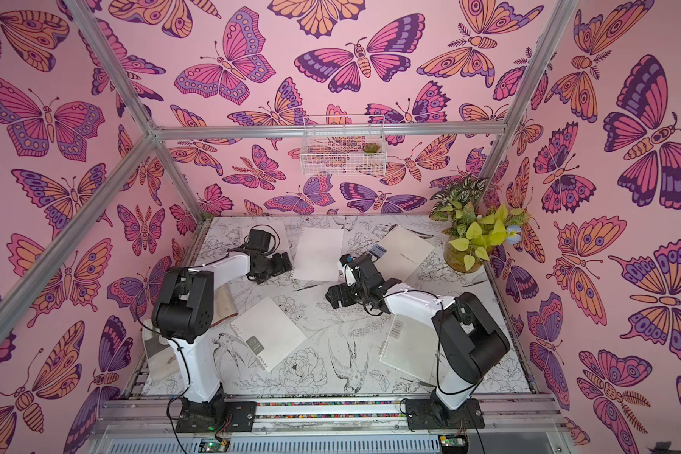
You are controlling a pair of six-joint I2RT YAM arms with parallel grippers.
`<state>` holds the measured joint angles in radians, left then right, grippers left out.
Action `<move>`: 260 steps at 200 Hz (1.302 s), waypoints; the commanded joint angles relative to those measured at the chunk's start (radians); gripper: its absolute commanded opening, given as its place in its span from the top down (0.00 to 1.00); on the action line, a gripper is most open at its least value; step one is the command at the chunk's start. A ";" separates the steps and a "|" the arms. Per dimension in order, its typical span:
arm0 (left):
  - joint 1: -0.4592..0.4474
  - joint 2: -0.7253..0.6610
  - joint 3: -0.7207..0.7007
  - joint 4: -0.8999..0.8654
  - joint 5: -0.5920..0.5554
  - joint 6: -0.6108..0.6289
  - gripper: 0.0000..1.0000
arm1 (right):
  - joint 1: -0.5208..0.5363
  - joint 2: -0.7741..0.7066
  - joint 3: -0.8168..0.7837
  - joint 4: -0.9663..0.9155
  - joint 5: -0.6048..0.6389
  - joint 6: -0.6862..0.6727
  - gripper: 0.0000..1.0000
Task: Tear off pages from different notebooks
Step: Adjust the notebook at the center of the board, then open the notebook at the center of the board.
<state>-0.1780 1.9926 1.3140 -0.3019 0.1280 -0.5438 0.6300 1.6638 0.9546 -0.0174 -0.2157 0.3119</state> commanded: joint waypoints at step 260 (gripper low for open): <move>-0.233 -1.198 -0.975 -0.344 -0.272 -0.466 0.16 | 0.216 0.052 -0.043 0.082 -0.038 -0.031 0.00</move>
<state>-0.4046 0.8097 0.3706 -0.6281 -0.0738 -0.8906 0.8452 1.7077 0.8864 0.0505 -0.2375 0.3050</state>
